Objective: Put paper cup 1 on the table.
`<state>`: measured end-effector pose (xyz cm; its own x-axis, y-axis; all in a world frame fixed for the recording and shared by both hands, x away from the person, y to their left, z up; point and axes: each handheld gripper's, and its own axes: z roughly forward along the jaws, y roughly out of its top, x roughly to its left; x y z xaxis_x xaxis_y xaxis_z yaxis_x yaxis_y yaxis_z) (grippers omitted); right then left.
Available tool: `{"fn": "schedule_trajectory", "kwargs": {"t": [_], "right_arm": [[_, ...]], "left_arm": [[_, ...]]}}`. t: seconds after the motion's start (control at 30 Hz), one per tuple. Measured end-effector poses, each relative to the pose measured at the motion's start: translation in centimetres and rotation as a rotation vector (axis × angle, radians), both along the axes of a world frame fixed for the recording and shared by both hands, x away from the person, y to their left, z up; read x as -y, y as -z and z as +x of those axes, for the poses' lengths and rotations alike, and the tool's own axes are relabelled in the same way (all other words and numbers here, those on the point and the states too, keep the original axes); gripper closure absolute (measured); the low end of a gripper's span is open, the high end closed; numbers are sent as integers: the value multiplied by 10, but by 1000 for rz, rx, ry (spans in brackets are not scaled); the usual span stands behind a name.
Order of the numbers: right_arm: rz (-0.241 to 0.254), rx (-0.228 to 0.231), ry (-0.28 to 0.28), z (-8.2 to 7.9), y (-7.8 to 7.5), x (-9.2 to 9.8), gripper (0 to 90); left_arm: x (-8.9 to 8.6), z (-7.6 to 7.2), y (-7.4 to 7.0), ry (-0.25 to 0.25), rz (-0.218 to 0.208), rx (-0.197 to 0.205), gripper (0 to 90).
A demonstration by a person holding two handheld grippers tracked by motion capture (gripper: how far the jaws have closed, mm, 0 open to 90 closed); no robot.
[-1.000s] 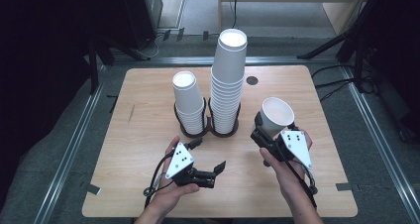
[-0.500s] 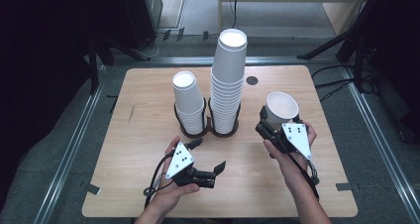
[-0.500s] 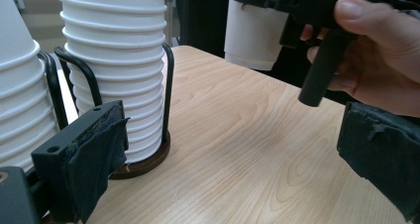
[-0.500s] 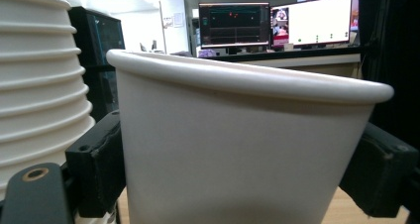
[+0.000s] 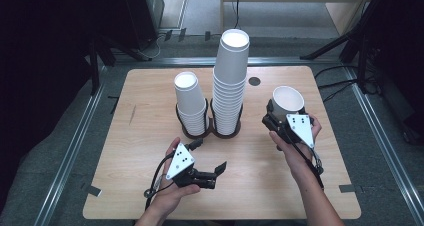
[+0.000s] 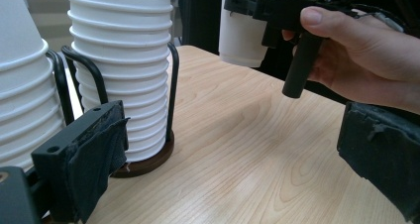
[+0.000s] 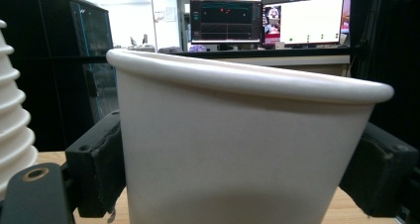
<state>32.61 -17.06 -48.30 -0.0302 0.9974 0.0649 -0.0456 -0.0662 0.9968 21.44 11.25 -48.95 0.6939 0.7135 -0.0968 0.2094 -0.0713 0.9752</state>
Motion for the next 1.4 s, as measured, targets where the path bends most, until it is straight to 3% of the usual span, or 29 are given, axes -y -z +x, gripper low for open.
{"fn": "schedule_trajectory", "kwargs": {"t": [0.23,0.47,0.6,0.83,1.0,1.2,1.4], "right_arm": [[0,-17,-15,13,10,3,124],[-44,-54,-9,28,25,6,124],[-45,-83,-8,36,33,9,125],[-85,-115,-29,43,46,5,125],[-73,-130,-19,48,51,6,125],[-67,-125,9,53,54,12,125],[-74,-124,31,57,58,16,125]], "left_arm": [[-1,1,0,-2,-1,-2,0],[-2,1,0,-6,-3,-1,0],[-3,1,0,-6,-7,-1,0],[-3,1,0,-1,-11,-8,0],[-5,3,0,15,-23,-31,0],[-7,4,0,8,-31,-14,0],[-3,3,1,13,26,-26,0]]}}
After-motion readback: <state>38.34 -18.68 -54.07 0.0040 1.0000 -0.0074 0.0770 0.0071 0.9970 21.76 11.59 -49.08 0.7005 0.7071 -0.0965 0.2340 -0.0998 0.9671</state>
